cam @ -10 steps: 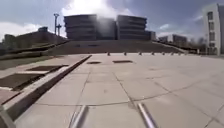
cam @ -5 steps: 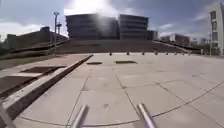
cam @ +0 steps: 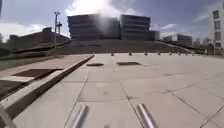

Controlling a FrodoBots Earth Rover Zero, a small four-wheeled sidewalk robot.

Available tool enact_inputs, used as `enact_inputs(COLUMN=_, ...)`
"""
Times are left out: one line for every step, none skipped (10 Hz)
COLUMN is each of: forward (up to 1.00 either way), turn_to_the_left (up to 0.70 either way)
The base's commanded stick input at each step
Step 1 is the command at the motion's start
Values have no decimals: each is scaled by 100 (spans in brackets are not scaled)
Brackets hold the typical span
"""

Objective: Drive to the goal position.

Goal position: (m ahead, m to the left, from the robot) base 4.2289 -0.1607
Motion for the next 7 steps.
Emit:
enact_inputs(forward=70, turn_to_the_left=0)
enact_inputs(forward=70, turn_to_the_left=0)
enact_inputs(forward=70, turn_to_the_left=0)
enact_inputs(forward=70, turn_to_the_left=0)
enact_inputs(forward=70, turn_to_the_left=0)
enact_inputs(forward=70, turn_to_the_left=0)
enact_inputs(forward=70, turn_to_the_left=0)
